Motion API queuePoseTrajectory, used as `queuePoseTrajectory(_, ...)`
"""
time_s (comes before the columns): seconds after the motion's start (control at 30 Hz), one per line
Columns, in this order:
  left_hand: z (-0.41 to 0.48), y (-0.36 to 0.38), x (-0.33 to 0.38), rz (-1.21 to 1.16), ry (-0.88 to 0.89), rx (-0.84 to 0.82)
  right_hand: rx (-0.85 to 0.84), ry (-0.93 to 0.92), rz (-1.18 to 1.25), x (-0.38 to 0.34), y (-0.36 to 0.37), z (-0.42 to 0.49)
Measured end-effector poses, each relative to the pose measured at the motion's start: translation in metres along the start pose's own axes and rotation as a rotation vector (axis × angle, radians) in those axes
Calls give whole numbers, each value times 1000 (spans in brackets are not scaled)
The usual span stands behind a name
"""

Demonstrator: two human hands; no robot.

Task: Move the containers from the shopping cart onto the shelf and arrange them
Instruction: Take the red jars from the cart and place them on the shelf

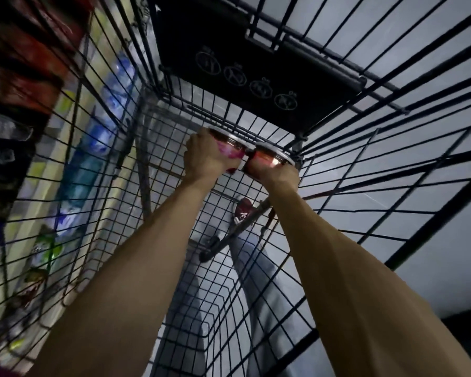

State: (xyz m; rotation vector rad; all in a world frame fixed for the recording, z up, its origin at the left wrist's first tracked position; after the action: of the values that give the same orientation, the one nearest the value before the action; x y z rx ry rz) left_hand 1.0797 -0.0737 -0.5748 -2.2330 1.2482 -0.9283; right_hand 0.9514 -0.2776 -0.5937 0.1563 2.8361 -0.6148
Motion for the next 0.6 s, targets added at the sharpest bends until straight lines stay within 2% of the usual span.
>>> queuePoseTrajectory(0.17,-49,-17,-27,-55,-101,-4,27,34,-18,10,-4,-31)
queuePoseTrajectory(0.37,-118,-61,-57,-148,-175,89,-62,-58,-354,-7,-4,-91)
queuePoseTrajectory(0.53,-151,-75,-130,-273,-217,204,-73,-352,-681,-50,-4,-160)
queuePoseTrajectory(0.6,-209,-120,-114,-312,-213,239,-79,-494,-770,-69,-5,-199)
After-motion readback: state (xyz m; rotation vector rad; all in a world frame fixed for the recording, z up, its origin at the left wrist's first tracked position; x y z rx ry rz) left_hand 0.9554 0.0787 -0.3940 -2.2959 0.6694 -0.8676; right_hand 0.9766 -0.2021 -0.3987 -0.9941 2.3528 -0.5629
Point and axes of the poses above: each hand's wrist, its own z-axis towards the middle knuckle, its own y-axis out of the palm, x = y × z, the point moved 10 cm from there along z, towards the middle knuckle, and after that the axes turned 3 degrees about -x, right-handed, at the moved point
